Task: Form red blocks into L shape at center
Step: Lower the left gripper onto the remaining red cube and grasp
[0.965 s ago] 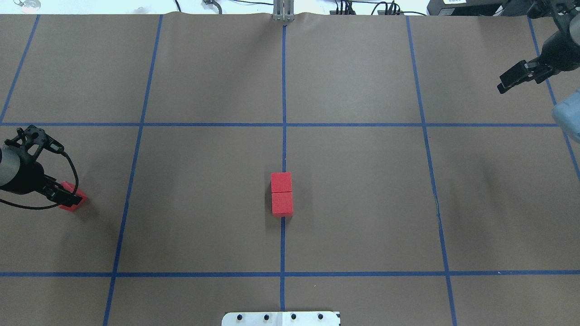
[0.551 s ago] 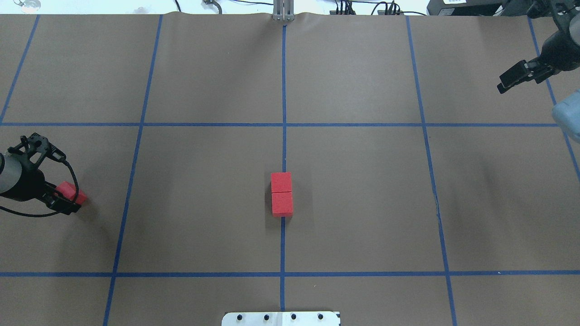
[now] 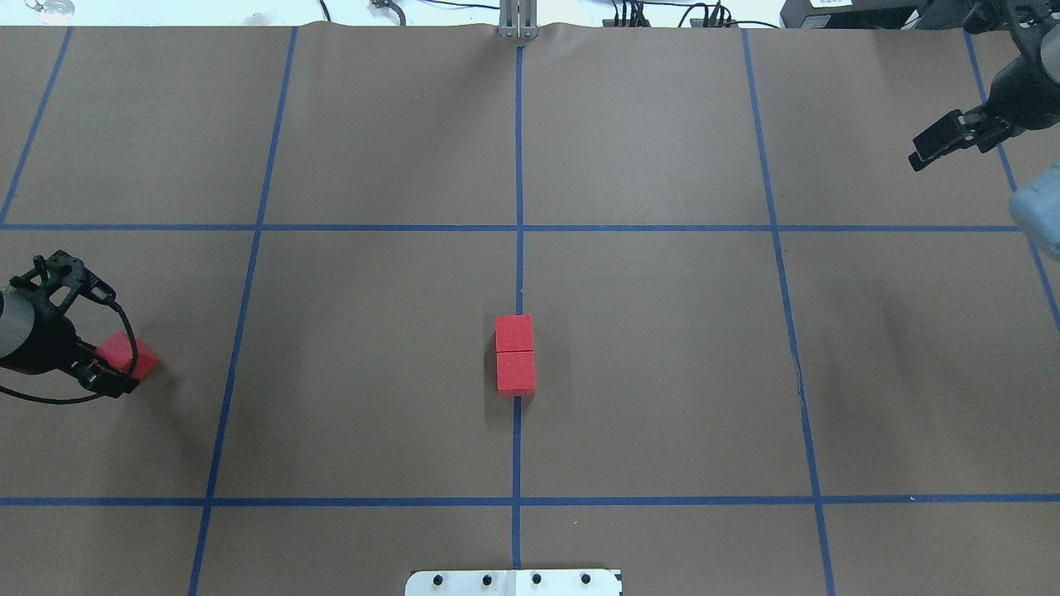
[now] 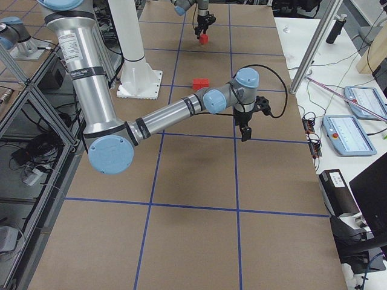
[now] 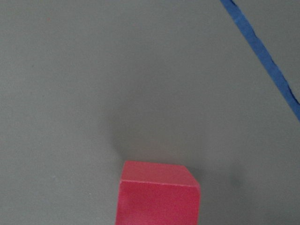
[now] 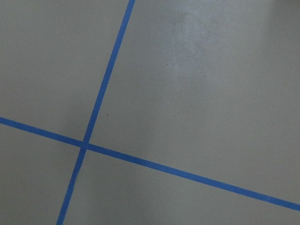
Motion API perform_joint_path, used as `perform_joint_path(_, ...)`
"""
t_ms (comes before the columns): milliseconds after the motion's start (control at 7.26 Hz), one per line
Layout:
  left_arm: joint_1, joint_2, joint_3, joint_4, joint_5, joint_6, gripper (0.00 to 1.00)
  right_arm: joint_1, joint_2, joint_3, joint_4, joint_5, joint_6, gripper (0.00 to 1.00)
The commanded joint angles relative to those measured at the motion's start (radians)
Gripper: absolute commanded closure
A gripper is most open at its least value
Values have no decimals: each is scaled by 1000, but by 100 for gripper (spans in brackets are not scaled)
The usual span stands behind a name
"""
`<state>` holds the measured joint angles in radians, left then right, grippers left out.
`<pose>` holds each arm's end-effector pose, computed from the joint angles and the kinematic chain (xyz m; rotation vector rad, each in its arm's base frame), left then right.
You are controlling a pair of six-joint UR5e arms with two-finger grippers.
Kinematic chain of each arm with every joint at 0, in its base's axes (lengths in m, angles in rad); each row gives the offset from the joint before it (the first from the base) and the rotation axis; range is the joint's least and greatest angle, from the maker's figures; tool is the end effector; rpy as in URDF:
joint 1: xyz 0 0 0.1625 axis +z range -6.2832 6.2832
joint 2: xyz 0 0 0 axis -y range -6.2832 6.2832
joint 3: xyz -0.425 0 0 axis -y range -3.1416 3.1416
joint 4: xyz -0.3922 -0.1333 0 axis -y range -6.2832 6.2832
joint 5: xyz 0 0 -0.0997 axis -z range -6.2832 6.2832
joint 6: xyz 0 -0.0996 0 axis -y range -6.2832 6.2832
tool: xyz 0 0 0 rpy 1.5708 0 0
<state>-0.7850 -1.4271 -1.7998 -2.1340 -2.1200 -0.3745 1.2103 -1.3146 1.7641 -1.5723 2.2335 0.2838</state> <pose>0.2684 -0.3831 0.5572 0.2413 0.7996 0.5654 -0.1389 -0.5726 0.4308 0.2032 -0.7554 -0.2212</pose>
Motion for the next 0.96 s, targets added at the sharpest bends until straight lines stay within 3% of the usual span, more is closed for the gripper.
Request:
perform_joint_path(0,1,-1,2,2,2,-4,31,0,0,0,0,0,0,1)
perform_joint_path(276,1,-4,8,2,2,-4,42,0,0,2,0,0,0,1)
perform_joint_path(689,1,-13,8,3,-1,-4,74,0,0,0,0,0,0,1)
perform_joint_path(827,1,-39,0,3,-4,-3,77,0,0,0,0,0,0,1)
